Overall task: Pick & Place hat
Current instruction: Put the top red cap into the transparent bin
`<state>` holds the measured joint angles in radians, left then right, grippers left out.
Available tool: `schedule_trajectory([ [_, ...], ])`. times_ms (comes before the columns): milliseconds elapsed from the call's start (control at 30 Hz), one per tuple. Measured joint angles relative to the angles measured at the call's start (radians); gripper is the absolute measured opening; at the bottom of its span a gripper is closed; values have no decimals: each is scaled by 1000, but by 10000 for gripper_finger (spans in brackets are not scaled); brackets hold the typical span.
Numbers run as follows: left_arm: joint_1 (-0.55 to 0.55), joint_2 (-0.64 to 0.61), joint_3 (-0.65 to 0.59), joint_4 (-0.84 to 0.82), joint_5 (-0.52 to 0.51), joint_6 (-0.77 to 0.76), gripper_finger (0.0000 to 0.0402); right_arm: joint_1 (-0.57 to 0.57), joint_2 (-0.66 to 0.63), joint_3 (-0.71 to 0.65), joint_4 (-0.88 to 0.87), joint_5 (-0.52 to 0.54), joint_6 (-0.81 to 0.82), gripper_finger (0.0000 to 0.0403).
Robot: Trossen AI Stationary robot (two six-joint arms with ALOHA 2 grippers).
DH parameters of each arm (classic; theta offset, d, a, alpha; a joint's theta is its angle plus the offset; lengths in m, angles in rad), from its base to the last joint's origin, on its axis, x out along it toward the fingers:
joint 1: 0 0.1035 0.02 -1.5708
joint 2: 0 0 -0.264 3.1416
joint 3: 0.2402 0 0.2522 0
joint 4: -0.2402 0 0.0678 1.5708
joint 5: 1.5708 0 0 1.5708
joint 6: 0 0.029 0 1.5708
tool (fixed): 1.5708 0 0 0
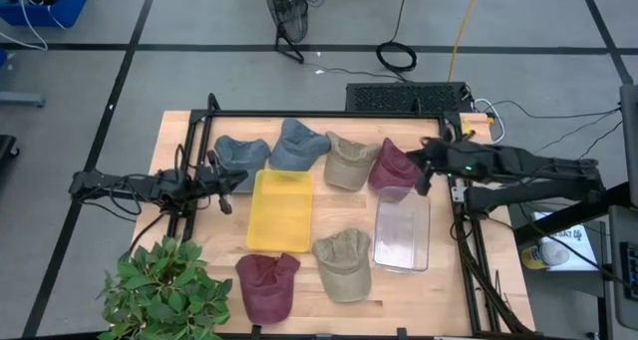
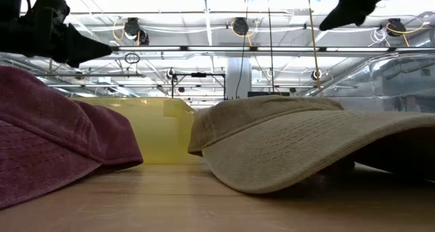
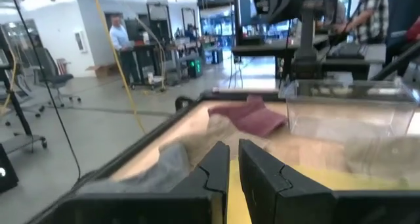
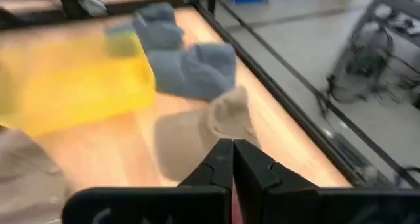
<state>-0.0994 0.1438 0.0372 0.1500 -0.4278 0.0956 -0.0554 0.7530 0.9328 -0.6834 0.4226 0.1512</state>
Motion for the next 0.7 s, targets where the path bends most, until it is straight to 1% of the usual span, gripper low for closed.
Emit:
schedule_trajectory([
  [67, 0, 8, 0, 27, 1, -9, 42, -25, 73, 36, -30, 0, -32, 0],
  [167, 0, 9, 0, 40, 6, -46, 42, -61, 166, 49, -53, 0, -113, 0],
  [200, 0, 9, 0, 39, 7, -52, 42, -78, 192, 52, -74, -5, -116, 0],
  [267, 0, 9, 0, 36, 8, -48, 42, -135, 241, 74, -128, -32, -110, 0],
  [333, 0, 9, 0, 35, 8, -43, 42, -213, 288, 103, -217, -48, -121, 0],
  [400, 0, 9, 0, 34, 8, -42, 42, -310, 327, 123, -268, -99, -157, 0],
  [433, 0, 9, 0, 35, 8, -42, 42, -358, 338, 132, -264, -143, -188, 0],
  [533, 0, 9, 0, 35, 8, -39, 42, -476, 354, 140, -230, -319, -314, 0],
  [600, 0, 9, 0, 35, 8, -39, 42, -530, 366, 140, -219, -409, -402, 0],
  [633, 0, 9, 0, 35, 8, -39, 42, -547, 371, 140, -219, -427, -444, 0],
  [700, 0, 9, 0, 34, 8, -39, 42, -564, 379, 140, -223, -427, -497, 0],
])
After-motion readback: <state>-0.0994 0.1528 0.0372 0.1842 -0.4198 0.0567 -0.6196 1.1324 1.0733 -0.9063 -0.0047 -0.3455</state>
